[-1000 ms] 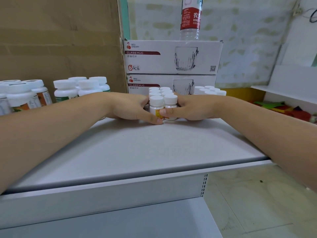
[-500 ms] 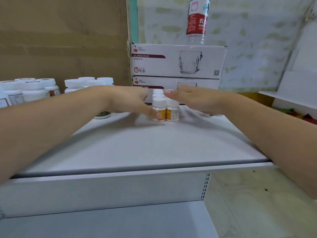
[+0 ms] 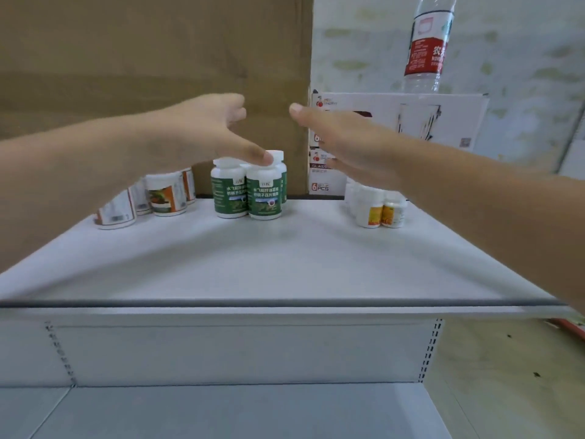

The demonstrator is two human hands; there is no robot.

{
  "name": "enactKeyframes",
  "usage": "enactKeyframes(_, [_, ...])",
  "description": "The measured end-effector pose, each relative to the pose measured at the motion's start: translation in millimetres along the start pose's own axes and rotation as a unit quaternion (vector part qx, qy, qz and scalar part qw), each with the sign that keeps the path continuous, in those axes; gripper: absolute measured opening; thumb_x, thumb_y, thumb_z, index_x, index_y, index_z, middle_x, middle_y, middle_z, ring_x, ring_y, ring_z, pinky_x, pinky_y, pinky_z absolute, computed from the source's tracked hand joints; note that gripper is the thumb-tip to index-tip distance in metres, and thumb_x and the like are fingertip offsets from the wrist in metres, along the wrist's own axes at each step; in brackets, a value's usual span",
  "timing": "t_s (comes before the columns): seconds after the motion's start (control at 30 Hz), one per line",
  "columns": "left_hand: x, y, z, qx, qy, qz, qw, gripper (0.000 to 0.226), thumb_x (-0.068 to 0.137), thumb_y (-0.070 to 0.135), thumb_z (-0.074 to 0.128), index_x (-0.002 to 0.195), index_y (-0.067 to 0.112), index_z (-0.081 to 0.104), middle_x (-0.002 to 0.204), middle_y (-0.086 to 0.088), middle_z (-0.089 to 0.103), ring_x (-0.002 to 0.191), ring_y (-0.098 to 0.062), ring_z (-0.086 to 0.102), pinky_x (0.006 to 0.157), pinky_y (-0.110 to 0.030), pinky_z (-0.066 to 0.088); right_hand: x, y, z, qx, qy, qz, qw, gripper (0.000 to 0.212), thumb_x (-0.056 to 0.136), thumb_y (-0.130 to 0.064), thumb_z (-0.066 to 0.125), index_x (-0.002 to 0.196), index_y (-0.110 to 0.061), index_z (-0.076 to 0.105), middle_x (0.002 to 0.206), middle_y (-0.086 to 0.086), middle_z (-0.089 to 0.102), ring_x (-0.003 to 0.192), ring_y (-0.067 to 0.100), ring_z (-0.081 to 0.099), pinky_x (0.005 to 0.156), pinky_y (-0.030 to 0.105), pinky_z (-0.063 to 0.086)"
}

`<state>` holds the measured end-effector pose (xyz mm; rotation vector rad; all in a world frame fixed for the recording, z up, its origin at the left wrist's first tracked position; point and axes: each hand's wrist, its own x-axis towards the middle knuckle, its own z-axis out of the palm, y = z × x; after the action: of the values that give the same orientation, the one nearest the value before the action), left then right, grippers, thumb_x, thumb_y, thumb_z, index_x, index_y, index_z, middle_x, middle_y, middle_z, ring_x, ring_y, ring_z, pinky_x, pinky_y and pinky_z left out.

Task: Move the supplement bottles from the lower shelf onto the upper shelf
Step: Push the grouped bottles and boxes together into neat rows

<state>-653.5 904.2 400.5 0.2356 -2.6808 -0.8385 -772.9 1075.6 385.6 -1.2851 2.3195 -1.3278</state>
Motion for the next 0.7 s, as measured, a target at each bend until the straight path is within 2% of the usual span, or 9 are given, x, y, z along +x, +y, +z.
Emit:
enactKeyframes(0.1, [4, -27, 3, -0.010, 0.011, -0.023, 1.000, 0.139, 0.049, 0.060, 0.087, 0.156, 0.021, 0.008, 0.163, 0.001, 0.017, 0.147, -0.016, 0.023, 0.114, -0.033, 0.023, 20, 4, 32, 0.026, -0.005, 0.035, 0.999, 0.115, 0.063, -0.084, 0.051, 0.154, -0.022, 0.020, 0.162, -0.004, 0.018, 0.147, 0.020, 0.021, 0.116, 0.051, 0.024])
enactKeyframes(0.17, [9, -41, 7, -0.037, 0.017, -0.042, 0.998, 0.146, 0.038, 0.063, 0.085, 0.155, 0.018, 0.010, 0.161, -0.002, 0.022, 0.142, -0.016, 0.029, 0.107, -0.033, 0.032, 30, 11, 46, 0.039, 0.017, 0.042, 0.998, 0.117, 0.066, -0.082, 0.054, 0.153, -0.014, 0.018, 0.161, 0.000, 0.020, 0.145, 0.022, 0.024, 0.115, 0.044, 0.025])
enactKeyframes(0.27, [15, -61, 14, -0.048, 0.037, -0.063, 0.996, 0.128, 0.046, 0.054, 0.090, 0.147, 0.014, 0.021, 0.138, 0.001, 0.043, 0.124, -0.021, 0.045, 0.083, -0.036, 0.046, 38, 26, 61, 0.017, 0.050, 0.034, 0.998, 0.112, 0.073, -0.079, 0.055, 0.153, -0.012, 0.015, 0.157, 0.000, 0.028, 0.141, 0.019, 0.031, 0.107, 0.030, 0.027])
enactKeyframes(0.3, [17, -67, 17, -0.068, 0.031, -0.067, 0.995, 0.123, 0.048, 0.050, 0.092, 0.144, 0.014, 0.025, 0.130, 0.004, 0.047, 0.120, -0.021, 0.049, 0.083, -0.035, 0.047, 37, 30, 64, 0.000, 0.051, 0.024, 0.998, 0.112, 0.068, -0.084, 0.054, 0.151, -0.017, 0.022, 0.152, -0.003, 0.037, 0.137, 0.017, 0.039, 0.108, 0.030, 0.029])
enactKeyframes(0.37, [20, -81, 24, -0.152, -0.006, -0.047, 0.987, 0.121, 0.035, 0.048, 0.097, 0.134, 0.012, 0.038, 0.126, 0.005, 0.058, 0.119, -0.018, 0.055, 0.097, -0.037, 0.047, 37, 38, 66, -0.048, 0.028, 0.005, 0.998, 0.108, 0.058, -0.092, 0.051, 0.144, -0.029, 0.036, 0.137, -0.011, 0.054, 0.125, 0.011, 0.052, 0.109, 0.037, 0.039])
enactKeyframes(0.43, [27, -95, 32, -0.225, -0.046, -0.012, 0.973, 0.125, 0.027, 0.044, 0.101, 0.135, 0.020, 0.043, 0.127, 0.003, 0.064, 0.120, -0.019, 0.061, 0.103, -0.044, 0.047, 38, 47, 65, -0.050, -0.004, -0.017, 0.999, 0.094, 0.067, -0.084, 0.053, 0.143, -0.032, 0.038, 0.131, -0.014, 0.058, 0.121, 0.006, 0.054, 0.108, 0.037, 0.041])
enactKeyframes(0.5, [28, -97, 37, -0.261, -0.068, 0.013, 0.963, 0.119, 0.034, 0.033, 0.102, 0.136, 0.020, 0.044, 0.127, -0.002, 0.065, 0.118, -0.021, 0.063, 0.103, -0.044, 0.047, 37, 49, 64, -0.048, -0.013, -0.029, 0.998, 0.084, 0.073, -0.076, 0.052, 0.143, -0.032, 0.037, 0.131, -0.016, 0.058, 0.122, 0.002, 0.053, 0.109, 0.034, 0.039])
enactKeyframes(0.6, [22, -89, 39, -0.269, -0.096, 0.052, 0.957, 0.082, 0.058, 0.008, 0.090, 0.130, 0.014, 0.052, 0.122, -0.007, 0.068, 0.115, -0.022, 0.065, 0.103, -0.039, 0.048, 40, 52, 62, -0.063, -0.025, -0.035, 0.997, 0.080, 0.075, -0.076, 0.050, 0.143, -0.037, 0.036, 0.132, -0.020, 0.057, 0.123, 0.000, 0.052, 0.111, 0.035, 0.037])
enactKeyframes(0.7, [20, -91, 41, -0.272, -0.089, 0.054, 0.957, 0.078, 0.065, 0.001, 0.084, 0.133, 0.015, 0.049, 0.122, -0.004, 0.069, 0.113, -0.017, 0.066, 0.100, -0.033, 0.051, 43, 55, 61, -0.045, -0.040, -0.031, 0.998, 0.073, 0.082, -0.071, 0.052, 0.144, -0.036, 0.036, 0.134, -0.019, 0.056, 0.125, 0.001, 0.051, 0.111, 0.036, 0.037])
